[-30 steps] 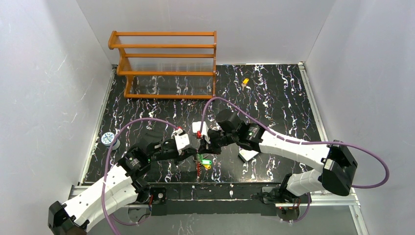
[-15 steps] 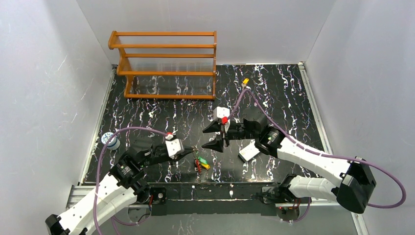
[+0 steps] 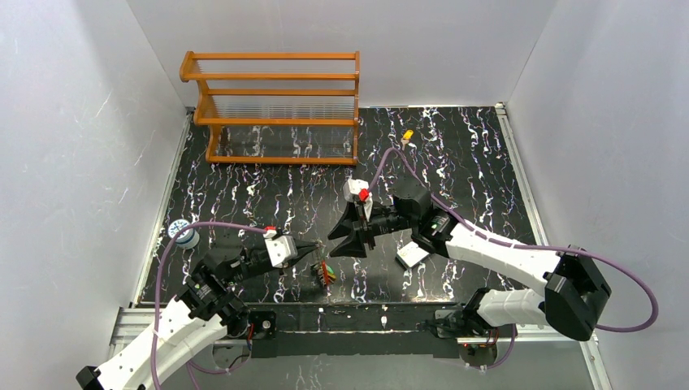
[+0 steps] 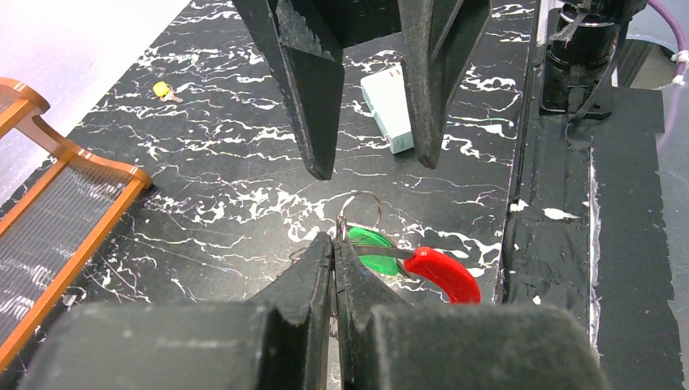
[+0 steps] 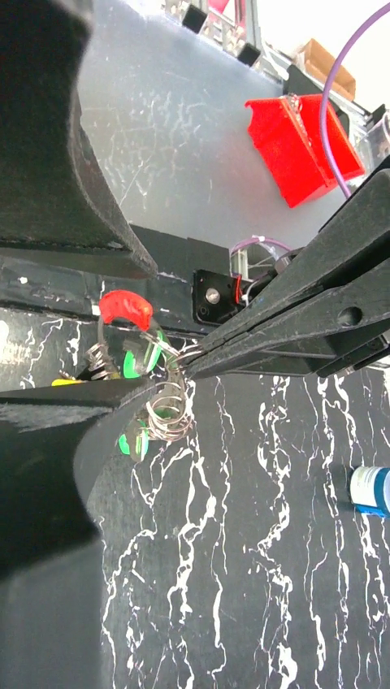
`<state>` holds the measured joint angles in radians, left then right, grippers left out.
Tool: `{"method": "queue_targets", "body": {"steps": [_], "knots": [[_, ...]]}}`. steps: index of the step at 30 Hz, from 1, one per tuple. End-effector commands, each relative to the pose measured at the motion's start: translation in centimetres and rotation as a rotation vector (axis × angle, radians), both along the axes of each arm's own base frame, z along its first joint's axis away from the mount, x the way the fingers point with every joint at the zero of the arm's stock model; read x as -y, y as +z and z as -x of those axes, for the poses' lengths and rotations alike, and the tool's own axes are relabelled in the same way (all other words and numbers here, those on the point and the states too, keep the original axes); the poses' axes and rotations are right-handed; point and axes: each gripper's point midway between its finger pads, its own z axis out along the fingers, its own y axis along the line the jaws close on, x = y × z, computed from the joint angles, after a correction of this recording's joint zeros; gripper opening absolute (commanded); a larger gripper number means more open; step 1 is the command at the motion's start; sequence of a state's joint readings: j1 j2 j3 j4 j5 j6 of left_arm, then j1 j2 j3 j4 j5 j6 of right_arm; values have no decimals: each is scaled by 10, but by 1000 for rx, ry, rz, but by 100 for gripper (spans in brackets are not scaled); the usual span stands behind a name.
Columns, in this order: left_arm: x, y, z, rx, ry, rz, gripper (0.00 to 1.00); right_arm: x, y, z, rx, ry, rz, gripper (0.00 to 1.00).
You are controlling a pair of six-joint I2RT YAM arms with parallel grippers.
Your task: Put the keys on the keyring
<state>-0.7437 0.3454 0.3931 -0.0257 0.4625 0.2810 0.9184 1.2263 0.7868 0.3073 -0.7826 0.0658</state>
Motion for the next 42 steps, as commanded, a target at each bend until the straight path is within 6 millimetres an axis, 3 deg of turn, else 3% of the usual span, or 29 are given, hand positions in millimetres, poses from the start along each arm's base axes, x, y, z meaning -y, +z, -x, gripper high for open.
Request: {"method": "queue_targets", "body": {"steps": [1, 8, 12, 16, 19, 23, 31, 36, 42], "knots": [[2, 11, -3, 40, 0, 24, 0, -8, 23, 4, -21, 20, -70, 53], [3, 10, -2, 32, -7, 18, 0, -16, 13, -4, -69, -36, -37, 42], [4, 9, -2, 30, -9, 17, 0, -16, 9, -10, -65, -79, -12, 17], [4, 9, -2, 25, -12, 14, 0, -15, 8, -12, -55, -90, -8, 4], [4, 9, -2, 27, -11, 15, 0, -15, 6, -10, -60, -76, 0, 9], [4, 9, -2, 27, -10, 15, 0, -15, 3, -7, -74, -58, 13, 36], [4, 9, -2, 25, -10, 14, 0, -13, -3, -3, -74, -49, 35, 49], [4, 8, -2, 23, -10, 14, 0, -16, -9, -6, -78, -68, 56, 45], [4, 8, -2, 22, -13, 13, 0, -19, -12, -17, -72, -123, 66, 25]]}}
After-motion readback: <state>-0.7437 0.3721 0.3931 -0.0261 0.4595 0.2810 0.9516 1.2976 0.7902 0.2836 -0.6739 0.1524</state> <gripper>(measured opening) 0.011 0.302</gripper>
